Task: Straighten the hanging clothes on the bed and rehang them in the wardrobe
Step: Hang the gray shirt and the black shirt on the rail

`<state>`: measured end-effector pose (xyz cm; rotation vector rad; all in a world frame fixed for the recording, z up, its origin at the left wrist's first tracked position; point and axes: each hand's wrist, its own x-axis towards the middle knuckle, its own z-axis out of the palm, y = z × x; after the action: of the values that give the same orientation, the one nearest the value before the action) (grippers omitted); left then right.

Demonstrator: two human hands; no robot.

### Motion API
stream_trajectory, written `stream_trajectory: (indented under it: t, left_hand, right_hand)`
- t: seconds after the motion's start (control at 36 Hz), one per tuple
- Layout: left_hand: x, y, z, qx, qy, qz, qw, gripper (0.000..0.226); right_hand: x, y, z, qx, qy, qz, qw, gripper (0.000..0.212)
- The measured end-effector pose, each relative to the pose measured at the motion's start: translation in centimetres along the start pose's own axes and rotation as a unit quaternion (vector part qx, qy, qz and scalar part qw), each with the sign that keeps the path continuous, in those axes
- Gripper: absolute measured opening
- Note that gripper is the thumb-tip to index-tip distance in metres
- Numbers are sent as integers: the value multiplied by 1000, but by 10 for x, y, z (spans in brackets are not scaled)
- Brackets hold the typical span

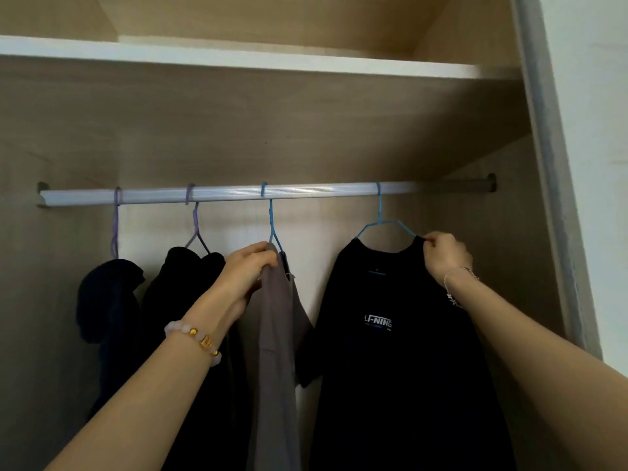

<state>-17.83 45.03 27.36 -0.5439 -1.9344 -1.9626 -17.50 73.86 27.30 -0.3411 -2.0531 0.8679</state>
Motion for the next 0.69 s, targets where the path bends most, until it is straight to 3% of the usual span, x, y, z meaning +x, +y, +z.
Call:
stream_trajectory:
  t: [0.25,0.33,0.53,0.69]
  left_hand:
    - [7,-9,22,-13,0,-4,1000,43]
    - [8,-9,33,-10,-8,1,1000,33]
    - [10,-12,57,1,-35,12,999,35]
    - [10,-9,77,14,-61,13,998,30]
  right_hand:
    - [9,19,-5,75,-9,54,996,32]
    - [12,23,-2,97,-6,58,994,31]
    - [13,27,1,91,7,62,994,30]
    - [16,30,-4,76,60,76,992,31]
